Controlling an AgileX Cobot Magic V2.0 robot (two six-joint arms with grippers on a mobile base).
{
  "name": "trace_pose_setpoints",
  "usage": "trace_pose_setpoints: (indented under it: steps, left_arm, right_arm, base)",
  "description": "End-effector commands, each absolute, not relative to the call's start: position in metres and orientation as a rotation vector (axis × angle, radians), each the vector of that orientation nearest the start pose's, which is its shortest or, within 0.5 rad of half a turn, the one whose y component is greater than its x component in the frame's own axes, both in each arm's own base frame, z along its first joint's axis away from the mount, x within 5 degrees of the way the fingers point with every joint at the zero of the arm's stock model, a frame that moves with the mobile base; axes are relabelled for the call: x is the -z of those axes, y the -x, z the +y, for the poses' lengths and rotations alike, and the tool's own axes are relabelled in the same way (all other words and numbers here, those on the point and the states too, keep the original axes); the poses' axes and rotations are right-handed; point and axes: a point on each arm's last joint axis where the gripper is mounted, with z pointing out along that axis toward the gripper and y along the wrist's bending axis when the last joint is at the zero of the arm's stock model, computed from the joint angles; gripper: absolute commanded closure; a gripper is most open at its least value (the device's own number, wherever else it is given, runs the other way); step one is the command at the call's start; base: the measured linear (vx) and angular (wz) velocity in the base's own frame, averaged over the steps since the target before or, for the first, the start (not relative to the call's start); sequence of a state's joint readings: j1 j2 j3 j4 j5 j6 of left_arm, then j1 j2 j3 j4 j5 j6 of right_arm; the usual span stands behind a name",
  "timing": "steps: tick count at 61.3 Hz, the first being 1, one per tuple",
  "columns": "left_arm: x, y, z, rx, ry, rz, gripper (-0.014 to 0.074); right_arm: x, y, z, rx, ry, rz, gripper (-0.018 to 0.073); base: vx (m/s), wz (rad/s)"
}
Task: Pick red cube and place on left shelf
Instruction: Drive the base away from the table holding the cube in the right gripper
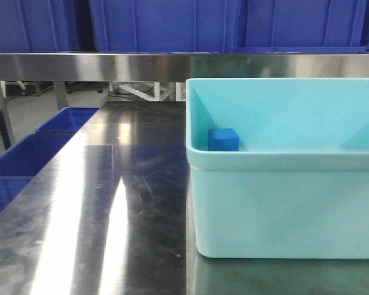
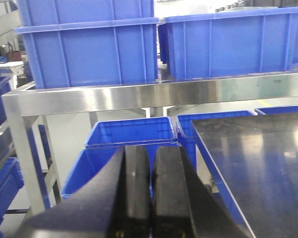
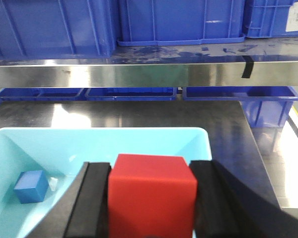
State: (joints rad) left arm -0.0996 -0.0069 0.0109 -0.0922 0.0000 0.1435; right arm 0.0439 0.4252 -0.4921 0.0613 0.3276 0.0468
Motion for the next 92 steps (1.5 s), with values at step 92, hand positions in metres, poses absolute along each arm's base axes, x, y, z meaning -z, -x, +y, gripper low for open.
trace_pose_setpoints:
  steps: [92]
  left_arm:
    - [-0.2095,-0.0568,-0.0052,0.04,-0.101,1.431,0.0491]
  right_arm:
    - [-0.3359,-0.0927,0.0048,-0.11,-0.032,1.638,0.0506]
  base:
    - [-0.09,0.32]
